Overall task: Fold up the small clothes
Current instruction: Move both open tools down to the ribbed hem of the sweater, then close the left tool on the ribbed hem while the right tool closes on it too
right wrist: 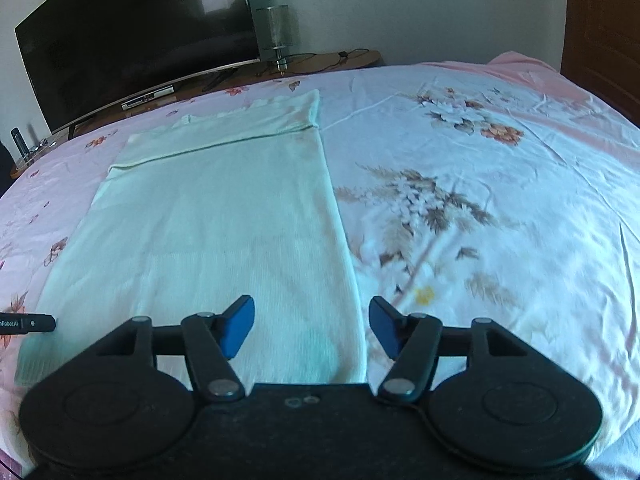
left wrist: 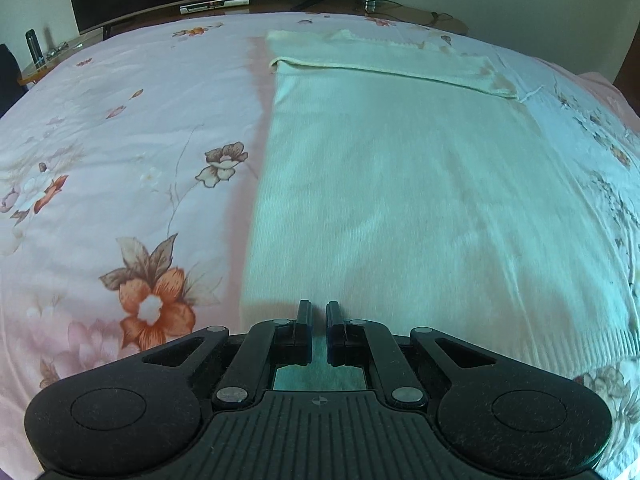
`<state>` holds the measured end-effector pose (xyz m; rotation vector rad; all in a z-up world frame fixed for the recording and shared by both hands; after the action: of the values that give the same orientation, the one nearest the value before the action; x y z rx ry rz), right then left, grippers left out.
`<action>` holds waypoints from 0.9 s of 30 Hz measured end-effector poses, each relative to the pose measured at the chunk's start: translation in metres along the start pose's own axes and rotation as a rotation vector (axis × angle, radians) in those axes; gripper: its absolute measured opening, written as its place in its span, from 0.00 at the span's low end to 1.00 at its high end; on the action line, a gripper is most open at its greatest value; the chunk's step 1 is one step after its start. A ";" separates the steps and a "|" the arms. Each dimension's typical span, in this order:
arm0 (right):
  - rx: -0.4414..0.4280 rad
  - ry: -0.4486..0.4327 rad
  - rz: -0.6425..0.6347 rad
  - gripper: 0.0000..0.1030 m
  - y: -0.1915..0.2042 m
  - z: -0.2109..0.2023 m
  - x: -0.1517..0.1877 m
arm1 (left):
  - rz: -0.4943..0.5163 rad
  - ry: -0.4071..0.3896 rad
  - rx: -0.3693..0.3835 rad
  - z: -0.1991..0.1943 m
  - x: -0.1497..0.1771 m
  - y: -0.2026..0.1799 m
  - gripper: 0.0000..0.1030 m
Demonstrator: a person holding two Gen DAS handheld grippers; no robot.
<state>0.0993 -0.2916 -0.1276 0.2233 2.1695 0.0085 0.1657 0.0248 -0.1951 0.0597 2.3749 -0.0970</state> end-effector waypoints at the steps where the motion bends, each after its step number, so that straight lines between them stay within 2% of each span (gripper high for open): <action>1: 0.000 0.004 -0.001 0.61 0.001 0.000 0.002 | 0.001 0.000 -0.004 -0.001 0.002 0.001 0.04; 7: -0.003 0.018 0.004 0.61 0.006 -0.002 0.010 | 0.015 0.000 -0.018 -0.008 0.011 0.006 0.07; 8: -0.004 0.019 0.003 0.61 0.007 -0.003 0.011 | 0.014 0.000 -0.018 -0.011 0.014 0.007 0.24; 9: -0.004 0.019 0.002 0.61 0.008 -0.003 0.011 | 0.011 -0.003 -0.014 -0.013 0.015 0.008 0.66; 10: -0.005 0.019 0.002 0.62 0.008 -0.004 0.011 | 0.008 -0.009 -0.016 -0.016 0.017 0.009 0.92; 11: -0.006 0.018 0.002 0.62 0.009 -0.004 0.011 | 0.001 -0.045 -0.042 -0.021 0.019 0.012 0.97; 12: -0.006 0.017 0.004 0.63 0.009 -0.004 0.012 | 0.002 -0.083 -0.044 -0.024 0.020 0.013 0.97; 13: -0.007 0.017 0.006 0.63 0.009 -0.004 0.012 | 0.009 -0.087 -0.033 -0.024 0.022 0.013 0.97; 15: -0.007 0.019 0.005 0.63 0.010 -0.004 0.013 | -0.006 -0.040 -0.019 -0.019 0.029 0.016 0.97; 19: -0.006 0.028 0.009 0.63 0.009 -0.003 0.016 | -0.091 -0.031 0.031 -0.020 0.041 0.026 0.97; 23: 0.005 0.042 0.011 0.63 0.007 -0.001 0.021 | -0.128 -0.050 0.062 -0.020 0.045 0.030 0.97; 26: 0.011 0.057 0.025 0.63 0.004 0.002 0.026 | -0.146 -0.051 0.081 -0.025 0.046 0.030 0.76; 27: 0.012 0.061 0.032 0.63 0.002 0.003 0.028 | -0.148 -0.054 0.081 -0.026 0.046 0.030 0.73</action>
<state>0.0868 -0.2849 -0.1518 0.2677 2.2271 0.0207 0.1161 0.0581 -0.2099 -0.0797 2.3191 -0.2626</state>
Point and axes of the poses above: each gripper's, at about its wrist camera, not at the fingertips, and z roughly the way its jaws point, y to its left, x to its underside, the point moved 6 cm from there along z, roughly the way its jaws point, and after that the axes turned 11 degrees about -y, right-handed, at the moved point
